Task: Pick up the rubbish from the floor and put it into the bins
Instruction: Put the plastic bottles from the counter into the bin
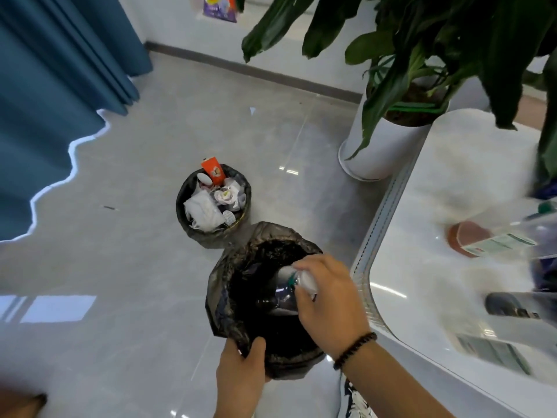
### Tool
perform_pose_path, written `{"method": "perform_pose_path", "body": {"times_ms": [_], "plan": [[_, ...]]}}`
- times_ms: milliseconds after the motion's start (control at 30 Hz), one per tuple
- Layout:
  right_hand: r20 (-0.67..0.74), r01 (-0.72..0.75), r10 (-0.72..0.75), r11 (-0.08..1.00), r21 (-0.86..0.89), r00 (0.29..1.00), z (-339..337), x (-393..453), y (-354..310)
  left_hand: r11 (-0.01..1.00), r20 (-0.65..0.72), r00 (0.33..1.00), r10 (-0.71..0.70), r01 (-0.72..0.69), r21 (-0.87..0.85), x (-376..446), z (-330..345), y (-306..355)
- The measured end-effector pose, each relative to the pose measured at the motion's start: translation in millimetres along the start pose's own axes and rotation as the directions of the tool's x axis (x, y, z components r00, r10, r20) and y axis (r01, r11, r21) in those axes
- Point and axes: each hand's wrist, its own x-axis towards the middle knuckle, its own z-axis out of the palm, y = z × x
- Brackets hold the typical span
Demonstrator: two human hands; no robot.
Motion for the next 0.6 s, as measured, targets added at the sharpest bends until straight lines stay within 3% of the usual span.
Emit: {"method": "perform_pose_path", "body": {"times_ms": [167,433,600], "plan": [[0.239,-0.074,0.080,0.997,-0.035,0.968,40.9,20.6,25.8,0.994,0.093,0.994,0.055,-0.064,0.092,-5.6,3.9,-6.7],[0.294,-0.190,0.181,0.982,0.002,0.939,33.7,24.7,59.8,0.968,0.138,0.987,0.079,-0.109,0.226,-5.6,5.7,-8.4],[0.177,-0.184,0.187,0.982,-0.031,0.966,-14.7,-4.1,68.3,0.940,0.121,0.981,0.150,-0.179,0.289,-19.6,19.4,2.8]]}}
